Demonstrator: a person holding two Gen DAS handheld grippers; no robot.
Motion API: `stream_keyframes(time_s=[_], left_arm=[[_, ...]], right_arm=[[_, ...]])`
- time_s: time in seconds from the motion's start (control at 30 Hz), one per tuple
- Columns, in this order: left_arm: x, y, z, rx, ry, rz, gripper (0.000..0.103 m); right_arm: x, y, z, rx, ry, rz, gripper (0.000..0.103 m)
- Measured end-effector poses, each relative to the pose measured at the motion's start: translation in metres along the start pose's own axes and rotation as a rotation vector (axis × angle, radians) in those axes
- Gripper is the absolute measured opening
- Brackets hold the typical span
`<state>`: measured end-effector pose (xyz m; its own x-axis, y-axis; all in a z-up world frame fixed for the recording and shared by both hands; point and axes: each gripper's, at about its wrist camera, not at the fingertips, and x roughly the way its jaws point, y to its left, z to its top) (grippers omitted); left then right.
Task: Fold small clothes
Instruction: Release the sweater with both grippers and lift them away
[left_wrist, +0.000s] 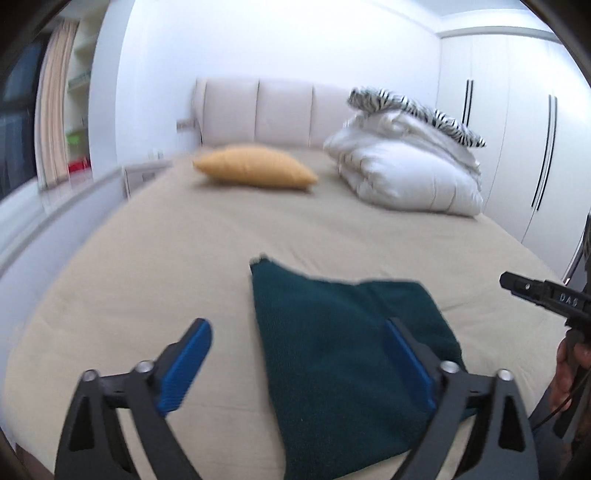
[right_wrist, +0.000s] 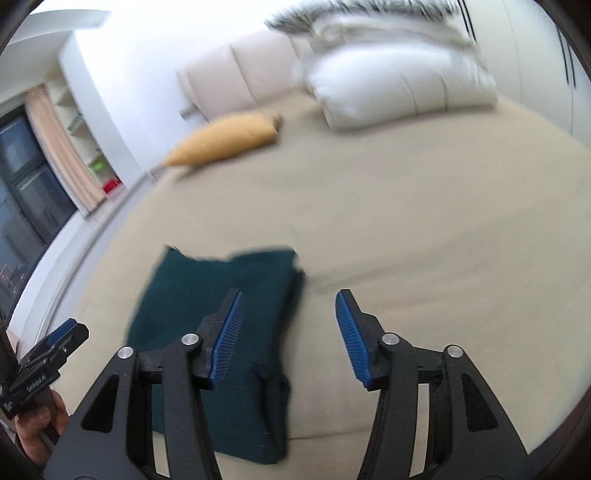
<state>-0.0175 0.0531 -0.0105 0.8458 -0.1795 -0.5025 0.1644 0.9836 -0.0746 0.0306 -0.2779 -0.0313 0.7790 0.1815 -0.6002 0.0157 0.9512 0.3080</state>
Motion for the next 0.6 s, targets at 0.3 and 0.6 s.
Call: stream_keyframes(time_s=[0.3, 0.6], left_arm=[[-0.086, -0.011, 0.036, 0.029, -0.275, 0.119, 0.103], [-0.082, -0.006, 0.032, -0.027, -0.158, 0.153, 0.103]], right_arm=[[-0.132, 0.058, 0.016, -0.166, -0.467, -0.069, 0.103], [-0.159, 0.07, 0.022, -0.155, -0.39, 0.019, 0.103]])
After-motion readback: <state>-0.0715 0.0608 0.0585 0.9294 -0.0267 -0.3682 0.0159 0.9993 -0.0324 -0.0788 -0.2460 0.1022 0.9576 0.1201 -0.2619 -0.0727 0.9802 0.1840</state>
